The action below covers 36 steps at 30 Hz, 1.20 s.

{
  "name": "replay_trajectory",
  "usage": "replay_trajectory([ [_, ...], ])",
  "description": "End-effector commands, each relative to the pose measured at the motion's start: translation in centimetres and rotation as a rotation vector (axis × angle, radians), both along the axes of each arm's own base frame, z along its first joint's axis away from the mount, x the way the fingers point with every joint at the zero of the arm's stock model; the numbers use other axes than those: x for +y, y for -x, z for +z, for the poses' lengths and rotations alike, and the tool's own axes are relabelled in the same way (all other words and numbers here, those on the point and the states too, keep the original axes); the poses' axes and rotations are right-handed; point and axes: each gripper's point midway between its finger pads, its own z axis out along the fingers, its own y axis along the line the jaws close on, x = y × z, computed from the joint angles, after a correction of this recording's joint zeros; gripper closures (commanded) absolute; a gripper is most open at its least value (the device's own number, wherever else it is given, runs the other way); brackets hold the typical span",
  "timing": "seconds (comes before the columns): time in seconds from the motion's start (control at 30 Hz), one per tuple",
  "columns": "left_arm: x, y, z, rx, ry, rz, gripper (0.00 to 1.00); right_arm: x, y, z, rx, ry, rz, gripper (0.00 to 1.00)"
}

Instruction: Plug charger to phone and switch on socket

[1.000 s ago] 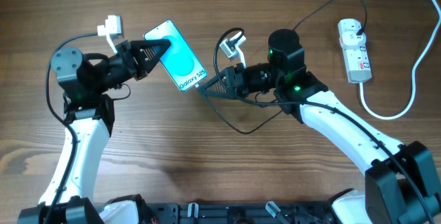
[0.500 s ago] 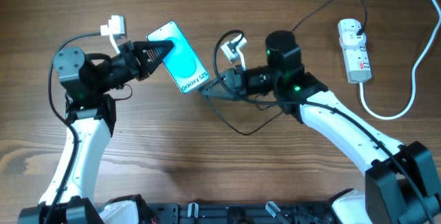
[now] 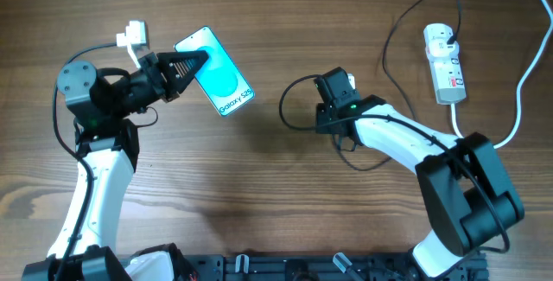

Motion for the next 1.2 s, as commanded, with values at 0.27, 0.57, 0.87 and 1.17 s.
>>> replay_trajectory([
  [0.27,0.1,0.0,0.4,-0.026,-0.009,0.002,0.96,0.7,4.3,-2.7,0.219,-0.054,0.052,0.95],
  [0.57,-0.4,1.0,0.4,-0.028,-0.007,-0.063,0.96,6.2,4.5,4.6,0.249,-0.469,0.278,0.96],
  [0.87,-1.0,1.9,1.1,-0.085,-0.021,-0.126,0.96,8.6,11.7,22.2,0.177,-1.260,0.729,0.95],
  [1.17,-1.4,1.8,1.1,-0.085,-0.020,-0.119,0.96,14.0,11.2,23.5,0.114,-1.221,0.821,0.96],
])
